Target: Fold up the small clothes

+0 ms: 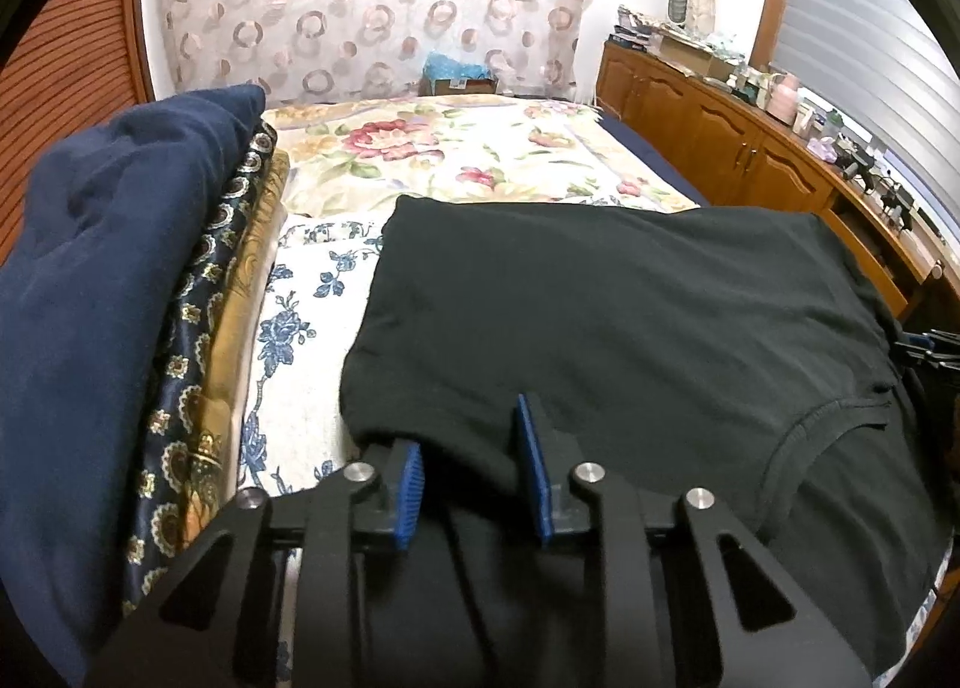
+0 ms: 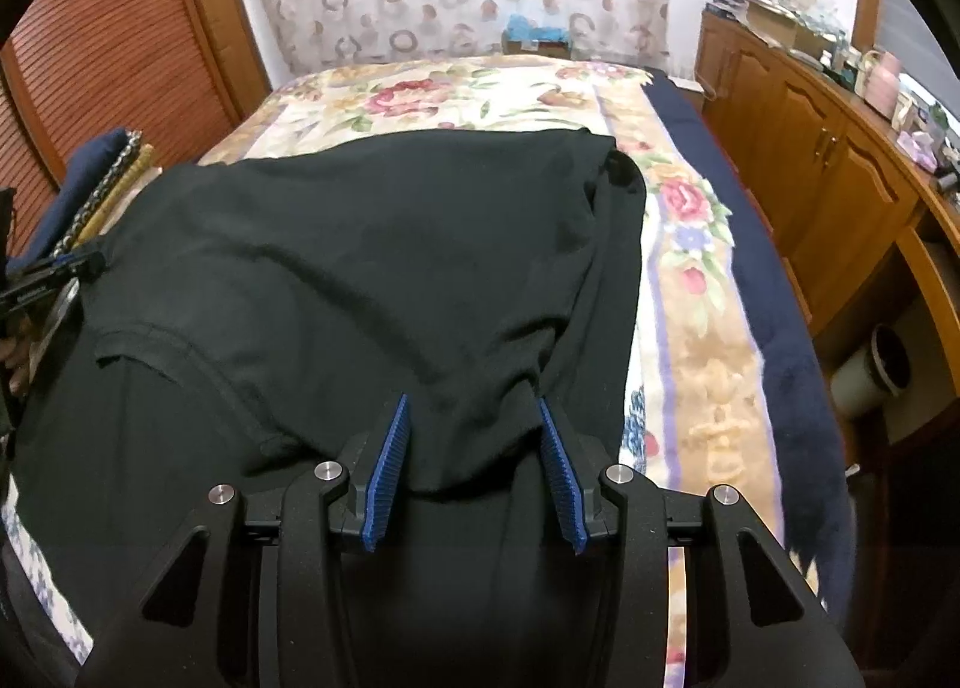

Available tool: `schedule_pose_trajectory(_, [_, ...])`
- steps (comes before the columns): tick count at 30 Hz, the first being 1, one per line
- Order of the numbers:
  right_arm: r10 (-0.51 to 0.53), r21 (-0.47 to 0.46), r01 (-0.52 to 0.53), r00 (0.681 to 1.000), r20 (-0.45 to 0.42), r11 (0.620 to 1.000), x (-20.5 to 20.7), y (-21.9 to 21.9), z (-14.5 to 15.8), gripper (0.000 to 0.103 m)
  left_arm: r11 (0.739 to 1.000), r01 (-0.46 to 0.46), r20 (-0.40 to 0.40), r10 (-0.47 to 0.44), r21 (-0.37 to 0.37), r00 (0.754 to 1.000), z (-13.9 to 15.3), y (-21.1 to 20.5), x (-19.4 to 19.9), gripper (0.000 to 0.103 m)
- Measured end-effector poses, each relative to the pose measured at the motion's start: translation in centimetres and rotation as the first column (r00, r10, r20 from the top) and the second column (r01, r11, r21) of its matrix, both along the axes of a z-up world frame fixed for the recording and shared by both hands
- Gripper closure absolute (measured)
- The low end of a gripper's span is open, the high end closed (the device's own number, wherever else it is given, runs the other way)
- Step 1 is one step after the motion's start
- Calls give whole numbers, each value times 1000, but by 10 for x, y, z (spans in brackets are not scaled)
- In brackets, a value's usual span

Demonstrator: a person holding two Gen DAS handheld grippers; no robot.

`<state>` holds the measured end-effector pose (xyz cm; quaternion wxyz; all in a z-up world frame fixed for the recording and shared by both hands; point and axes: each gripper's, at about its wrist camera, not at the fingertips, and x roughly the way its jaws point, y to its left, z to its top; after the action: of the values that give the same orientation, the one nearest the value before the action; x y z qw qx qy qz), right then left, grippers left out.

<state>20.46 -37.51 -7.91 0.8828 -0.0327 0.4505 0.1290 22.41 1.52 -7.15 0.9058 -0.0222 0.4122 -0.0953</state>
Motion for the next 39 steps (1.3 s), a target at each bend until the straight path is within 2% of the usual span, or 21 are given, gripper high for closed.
schedule_pose_trajectory(3, [-2,-15,2,1000,4,1000,8,2,-3,65,1000,6,9,-6,-13,1000,1,1,1,95])
schedule_pose_trajectory(4, [4,-28,-4,1000,8,1000,9,3,-3,79,1000,21,18,-21,-19,1000,2,-1,-1,100])
schedule_pose_trajectory(5, [29,-74,-27,999,26,997,7,7,-2,96,999,29,25,-29,-16,999,4,-3,-3,100])
schedule_pose_trajectory(10, [55,-77,-49,995,78,996,0,6,14,99,998,32,92,-27,-51,995,24,-1,-16,100])
schedule_pose_trajectory(14, [40,-47,-32,984,176,998,-11,-1,39,100,997,48,132,-41,-52,990,38,1,-23,100])
schedule_pose_trajectory(17, [37,-40,-28,972,231,999,-20,1,53,100,996,50,162,-36,-80,986,52,4,-30,100])
schedule_pose_trajectory(20, [34,-16,-31,966,257,999,-32,0,63,100,996,52,196,-38,-67,980,62,5,-41,100])
schedule_pose_trajectory(29, [34,12,-39,956,291,999,-77,-2,83,100,995,57,248,-34,-84,968,73,12,-84,100])
schedule_pose_trajectory(39, [49,13,-55,953,299,998,-127,0,81,100,995,64,271,-40,-79,962,73,17,-132,100])
